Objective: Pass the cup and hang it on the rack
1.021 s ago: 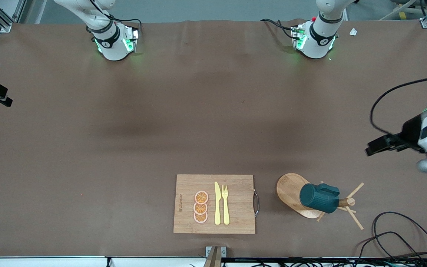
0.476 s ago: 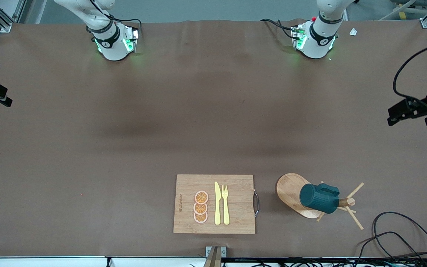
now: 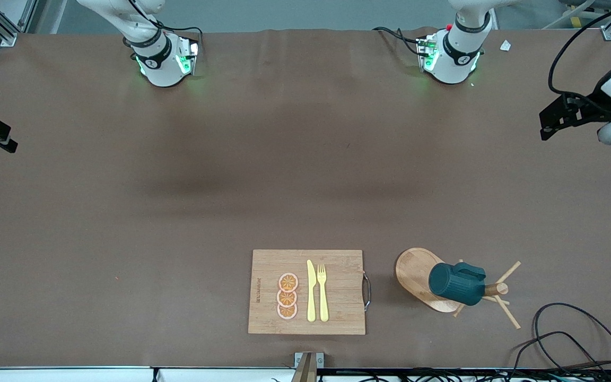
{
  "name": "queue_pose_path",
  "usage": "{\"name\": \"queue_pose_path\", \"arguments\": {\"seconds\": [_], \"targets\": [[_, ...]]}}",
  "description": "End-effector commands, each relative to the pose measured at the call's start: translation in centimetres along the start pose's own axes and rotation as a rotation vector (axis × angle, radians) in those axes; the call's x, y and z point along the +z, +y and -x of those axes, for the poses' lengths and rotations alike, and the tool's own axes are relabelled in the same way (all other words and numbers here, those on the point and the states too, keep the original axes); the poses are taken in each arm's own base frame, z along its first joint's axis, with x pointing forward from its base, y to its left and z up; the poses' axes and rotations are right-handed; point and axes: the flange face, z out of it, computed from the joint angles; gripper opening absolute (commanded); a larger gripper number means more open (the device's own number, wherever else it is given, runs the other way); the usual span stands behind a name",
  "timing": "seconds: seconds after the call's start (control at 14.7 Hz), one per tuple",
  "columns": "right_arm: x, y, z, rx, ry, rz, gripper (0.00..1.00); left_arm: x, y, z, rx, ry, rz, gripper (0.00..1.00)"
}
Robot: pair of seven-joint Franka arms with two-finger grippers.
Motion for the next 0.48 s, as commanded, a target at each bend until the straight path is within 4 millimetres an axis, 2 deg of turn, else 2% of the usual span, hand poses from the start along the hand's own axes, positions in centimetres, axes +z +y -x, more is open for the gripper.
{"name": "queue_pose_path", "arguments": {"seconds": [0.0,0.41], "targets": [[-0.2,0.0,-0.2,-0.009,0.0,-0.012,1.0,0.3,-0.8,2.5,-0.007,-0.023,0.044,1.0],[-0.2,-0.2,-0.2,-0.012,0.0,-0.013,1.0,0.5,-0.8,5.8,-0.016,-0.022,0.03,1.0]]}}
